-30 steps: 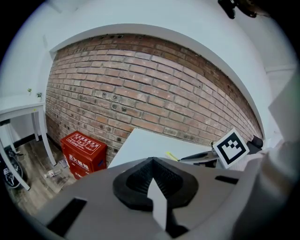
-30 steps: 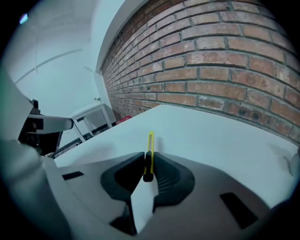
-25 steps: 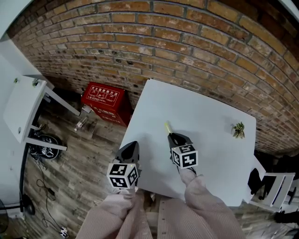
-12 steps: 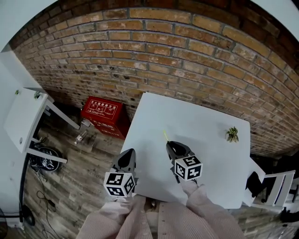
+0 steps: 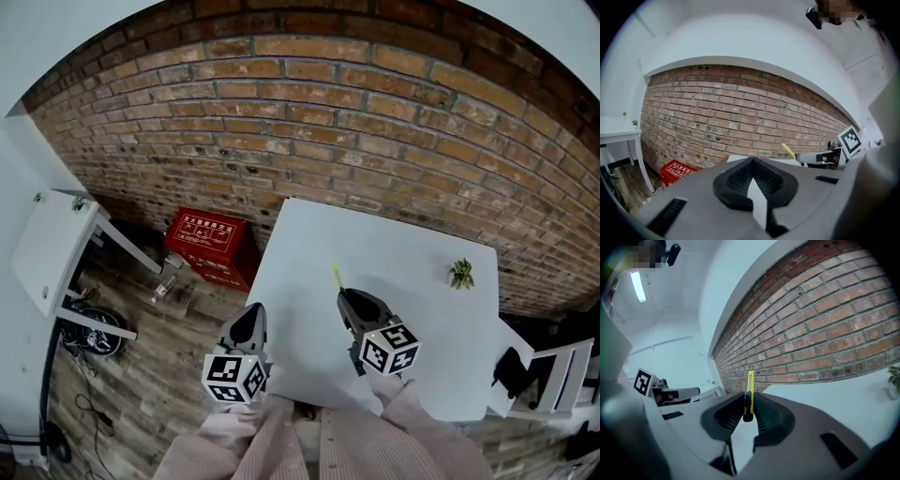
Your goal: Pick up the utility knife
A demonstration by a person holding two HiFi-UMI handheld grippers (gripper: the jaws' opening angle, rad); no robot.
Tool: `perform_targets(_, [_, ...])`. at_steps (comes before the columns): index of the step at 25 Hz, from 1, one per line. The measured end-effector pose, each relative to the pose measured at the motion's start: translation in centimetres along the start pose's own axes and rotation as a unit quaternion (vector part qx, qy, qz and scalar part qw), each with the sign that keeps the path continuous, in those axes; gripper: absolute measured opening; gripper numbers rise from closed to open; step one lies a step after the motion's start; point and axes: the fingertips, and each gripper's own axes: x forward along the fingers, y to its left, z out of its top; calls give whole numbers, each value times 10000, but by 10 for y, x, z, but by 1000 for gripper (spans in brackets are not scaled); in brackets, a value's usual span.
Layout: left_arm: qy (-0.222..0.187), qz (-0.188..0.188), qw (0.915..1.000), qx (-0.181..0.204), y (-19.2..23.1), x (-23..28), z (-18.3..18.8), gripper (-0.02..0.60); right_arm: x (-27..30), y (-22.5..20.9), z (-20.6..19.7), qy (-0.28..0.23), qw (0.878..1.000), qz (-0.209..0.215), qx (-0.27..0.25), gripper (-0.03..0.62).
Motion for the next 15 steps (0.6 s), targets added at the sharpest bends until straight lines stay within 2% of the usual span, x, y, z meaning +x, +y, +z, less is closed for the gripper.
perform_targets(15, [-597,19,9981,137,-10,-30,49,-8,-58,3,68,-1020,9946,47,-164,63])
